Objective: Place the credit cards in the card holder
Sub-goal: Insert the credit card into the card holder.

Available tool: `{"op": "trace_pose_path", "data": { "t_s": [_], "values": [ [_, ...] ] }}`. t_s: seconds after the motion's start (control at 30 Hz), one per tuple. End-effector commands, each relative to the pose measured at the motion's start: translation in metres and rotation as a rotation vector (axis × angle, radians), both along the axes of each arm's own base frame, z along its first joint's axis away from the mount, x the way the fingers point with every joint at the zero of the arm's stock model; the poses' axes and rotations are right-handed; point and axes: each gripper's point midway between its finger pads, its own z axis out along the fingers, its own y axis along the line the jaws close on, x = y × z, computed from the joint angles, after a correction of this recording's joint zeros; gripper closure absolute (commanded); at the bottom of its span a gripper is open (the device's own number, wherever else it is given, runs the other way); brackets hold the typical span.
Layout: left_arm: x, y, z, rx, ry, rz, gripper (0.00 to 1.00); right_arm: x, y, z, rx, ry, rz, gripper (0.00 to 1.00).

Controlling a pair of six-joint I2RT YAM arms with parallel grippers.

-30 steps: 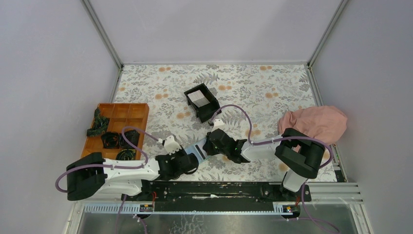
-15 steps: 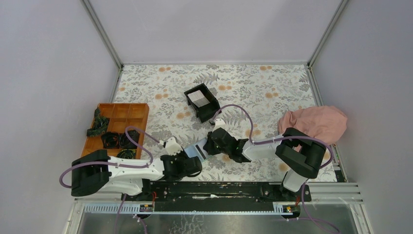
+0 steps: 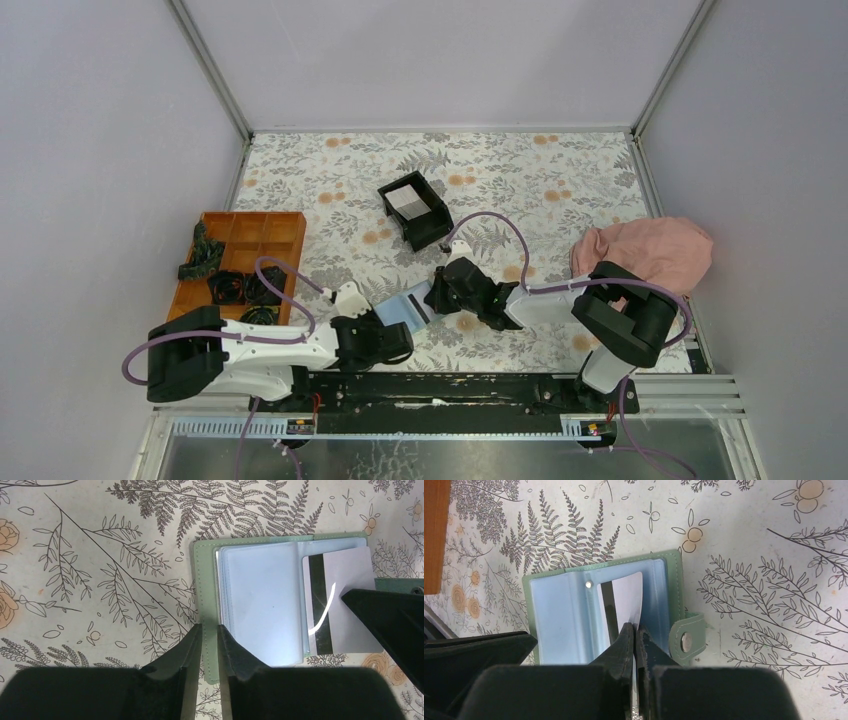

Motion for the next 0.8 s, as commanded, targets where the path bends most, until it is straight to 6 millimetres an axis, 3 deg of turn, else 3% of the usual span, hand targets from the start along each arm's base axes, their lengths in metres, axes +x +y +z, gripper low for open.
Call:
{"op": "trace_pose_path", "data": {
  "t_s": [0.0,0.27,0.57,0.77],
  "values": [
    [0.007,0.005,0.006,0.04,-0.045,-0.003,0.74,-0.032,-0.095,-0.075,-0.412,0.136,-0.025,1.0],
    [0.019,-0.021,-0.001,0.025,-0.054,-0.069,0.73,-0.03,-0.106,-0.076,-0.431,0.138,-0.058,1.0],
    [0.027,-0.023,-0.021,0.034,-0.007,-0.096,0.76,-0.026,-0.12,-0.075,-0.434,0.149,-0.103,1.0],
    [0.047,-0.031,-0.021,0.053,-0.006,-0.136,0.77,-0.021,-0.13,-0.07,-0.42,0.15,-0.142,1.0]
  ]
}}
